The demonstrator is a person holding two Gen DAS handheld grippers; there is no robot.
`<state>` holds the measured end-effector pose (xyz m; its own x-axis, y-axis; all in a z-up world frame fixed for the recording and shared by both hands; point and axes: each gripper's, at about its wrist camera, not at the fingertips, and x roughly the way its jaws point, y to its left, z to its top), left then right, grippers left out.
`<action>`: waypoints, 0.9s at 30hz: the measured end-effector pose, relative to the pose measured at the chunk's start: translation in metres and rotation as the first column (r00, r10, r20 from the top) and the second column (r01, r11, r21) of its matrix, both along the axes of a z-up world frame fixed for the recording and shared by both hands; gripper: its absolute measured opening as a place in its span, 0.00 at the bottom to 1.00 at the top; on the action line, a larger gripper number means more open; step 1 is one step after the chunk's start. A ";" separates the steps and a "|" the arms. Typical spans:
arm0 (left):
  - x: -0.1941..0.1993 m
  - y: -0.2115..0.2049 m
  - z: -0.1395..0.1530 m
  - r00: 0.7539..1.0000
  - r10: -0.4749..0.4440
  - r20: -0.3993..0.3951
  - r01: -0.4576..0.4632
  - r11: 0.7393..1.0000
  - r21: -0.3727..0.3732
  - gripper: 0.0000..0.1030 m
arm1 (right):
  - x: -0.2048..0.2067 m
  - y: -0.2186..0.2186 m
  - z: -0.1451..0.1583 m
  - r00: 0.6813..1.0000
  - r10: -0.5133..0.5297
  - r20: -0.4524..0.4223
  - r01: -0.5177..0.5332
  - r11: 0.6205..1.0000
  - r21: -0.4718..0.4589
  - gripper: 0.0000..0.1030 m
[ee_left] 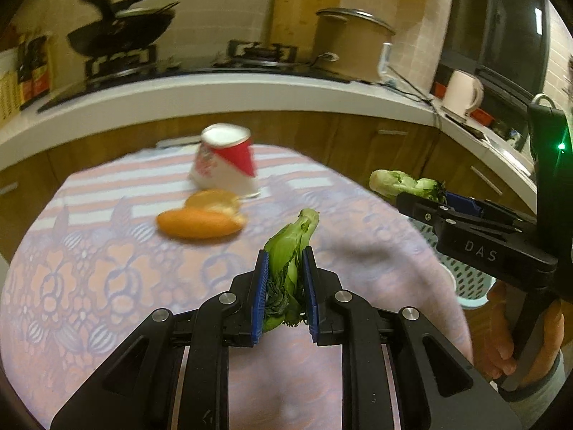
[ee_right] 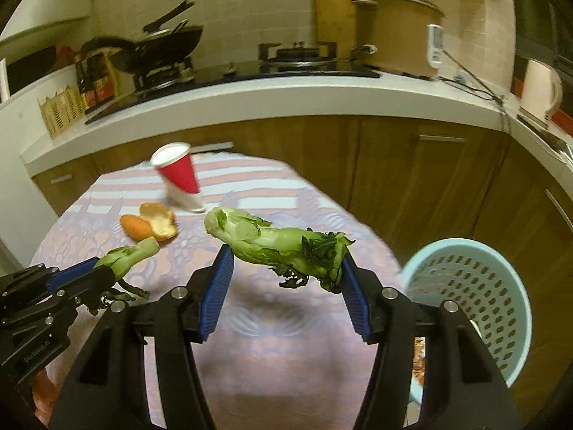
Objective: Collect trash
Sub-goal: 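Carry both bok choy pieces over the blue basket and release them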
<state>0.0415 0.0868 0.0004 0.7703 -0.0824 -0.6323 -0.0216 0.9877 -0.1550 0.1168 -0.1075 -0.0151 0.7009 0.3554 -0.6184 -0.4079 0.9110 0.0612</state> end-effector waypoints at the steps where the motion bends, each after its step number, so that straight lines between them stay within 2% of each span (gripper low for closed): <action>1: 0.004 -0.009 0.004 1.000 -0.014 0.007 0.014 1.000 0.003 0.17 | 0.000 -0.008 0.002 1.000 -0.012 0.004 0.012 1.000 0.004 0.53; 8: 0.028 -0.061 0.018 0.994 -0.101 0.028 0.100 0.995 0.028 0.16 | 0.004 -0.063 0.011 0.995 -0.100 0.025 0.099 0.995 0.022 0.53; 16: 0.063 -0.126 0.019 0.978 -0.209 0.013 0.209 0.977 0.036 0.16 | 0.010 -0.133 0.009 0.978 -0.207 0.020 0.206 0.978 0.020 0.53; 27: 0.116 -0.202 -0.004 0.949 -0.313 -0.047 0.314 0.949 0.006 0.16 | 0.023 -0.210 -0.015 0.942 -0.333 -0.038 0.334 0.943 0.000 0.53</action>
<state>0.1577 -0.1157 -0.0035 0.6778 -0.3062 -0.6684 0.2827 0.9478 -0.1474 0.1401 -0.3176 -0.0301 0.7569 0.1093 -0.6443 -0.0782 0.9940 0.0767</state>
